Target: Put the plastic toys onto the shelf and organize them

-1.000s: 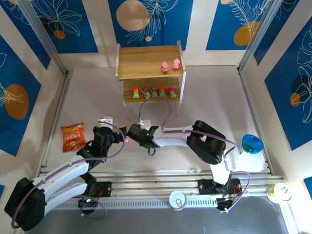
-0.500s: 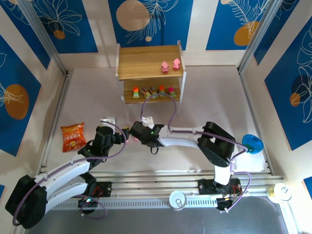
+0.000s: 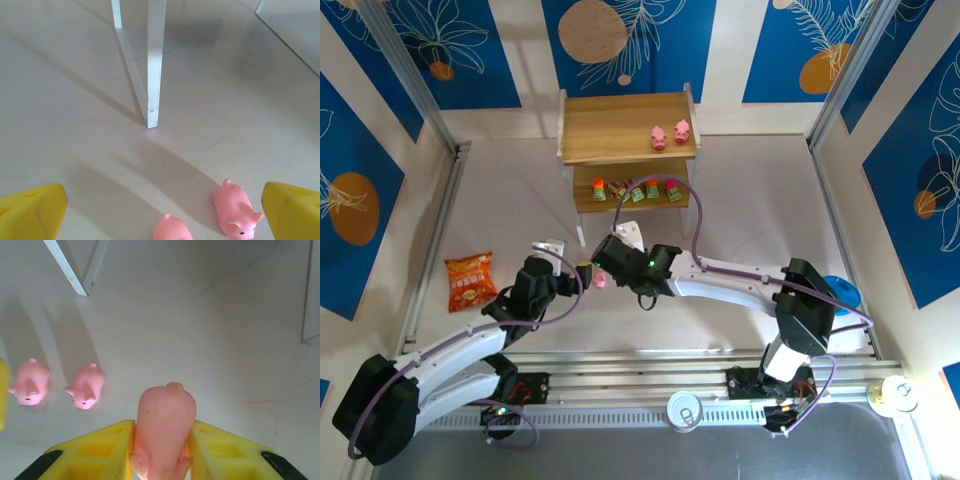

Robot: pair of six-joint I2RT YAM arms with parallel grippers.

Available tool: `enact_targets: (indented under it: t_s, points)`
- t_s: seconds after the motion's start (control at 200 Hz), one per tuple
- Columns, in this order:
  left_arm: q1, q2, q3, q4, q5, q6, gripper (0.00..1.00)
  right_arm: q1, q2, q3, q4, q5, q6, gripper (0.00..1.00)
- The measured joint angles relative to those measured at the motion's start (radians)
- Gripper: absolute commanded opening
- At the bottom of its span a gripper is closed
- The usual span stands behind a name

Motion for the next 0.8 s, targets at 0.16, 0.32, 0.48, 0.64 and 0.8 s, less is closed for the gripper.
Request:
enact_targets:
  t_s: [0.16, 0.32, 0.48, 0.64, 0.8]
  points:
    - [0.000, 0.001, 0.000, 0.017, 0.026, 0.000, 1.00, 0.001, -0.048, 0.065, -0.053, 0.009, -0.049, 0.30]
    - [-0.001, 0.001, 0.000, 0.019, 0.034, 0.008, 1.00, -0.007, -0.077, 0.158, -0.101, 0.013, -0.108, 0.29]
    - [-0.001, 0.001, 0.000, 0.019, 0.037, 0.019, 1.00, -0.032, -0.088, 0.247, -0.143, 0.013, -0.168, 0.29]
    - [-0.001, 0.001, 0.000, 0.019, 0.040, 0.020, 1.00, -0.060, -0.088, 0.334, -0.176, 0.013, -0.219, 0.29]
    - [-0.002, 0.001, 0.000, 0.020, 0.060, 0.026, 1.00, -0.080, -0.088, 0.394, -0.198, 0.012, -0.254, 0.29]
